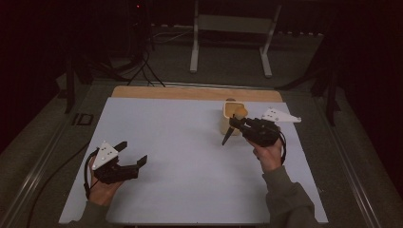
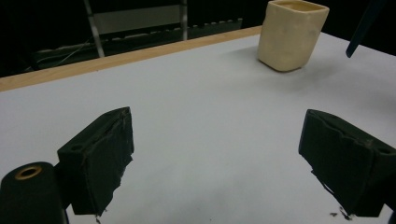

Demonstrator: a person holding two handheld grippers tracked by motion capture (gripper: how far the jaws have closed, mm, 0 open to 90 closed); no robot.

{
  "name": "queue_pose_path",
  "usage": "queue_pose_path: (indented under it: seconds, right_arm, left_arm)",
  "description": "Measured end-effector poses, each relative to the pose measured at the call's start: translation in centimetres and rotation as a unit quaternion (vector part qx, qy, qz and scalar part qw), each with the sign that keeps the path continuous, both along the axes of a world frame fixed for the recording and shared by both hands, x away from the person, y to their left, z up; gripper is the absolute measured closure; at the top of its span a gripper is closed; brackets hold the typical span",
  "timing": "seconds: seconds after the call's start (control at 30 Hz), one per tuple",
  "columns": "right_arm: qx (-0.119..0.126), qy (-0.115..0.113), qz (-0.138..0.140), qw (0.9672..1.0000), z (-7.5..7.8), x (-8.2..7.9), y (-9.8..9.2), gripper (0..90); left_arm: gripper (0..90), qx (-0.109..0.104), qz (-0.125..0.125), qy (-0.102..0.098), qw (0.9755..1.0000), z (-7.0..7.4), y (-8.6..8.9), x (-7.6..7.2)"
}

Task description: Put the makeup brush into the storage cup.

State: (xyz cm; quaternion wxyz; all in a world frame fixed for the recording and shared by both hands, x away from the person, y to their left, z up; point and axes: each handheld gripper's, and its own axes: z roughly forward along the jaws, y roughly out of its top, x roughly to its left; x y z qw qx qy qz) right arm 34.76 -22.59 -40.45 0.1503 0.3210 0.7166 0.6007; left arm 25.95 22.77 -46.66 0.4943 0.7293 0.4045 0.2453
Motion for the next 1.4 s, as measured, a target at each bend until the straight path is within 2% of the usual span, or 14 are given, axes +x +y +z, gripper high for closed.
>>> queue_pose_path:
  seconds: [0.9, 1.4]
  right_arm:
    - [-0.017, -0.010, -0.024, 0.9995, 1.7, 2.1, -0.2, 73.5]
    - [-0.012, -0.012, -0.042, 0.9990, 2.3, 3.2, -0.4, 73.5]
  left_arm:
    - [10.6, 0.000, 0.011, -0.002, 0.9999, 0.0, 0.7, -0.1]
    - [10.0, 0.000, 0.012, -0.003, 0.9999, 0.0, 0.8, -0.1]
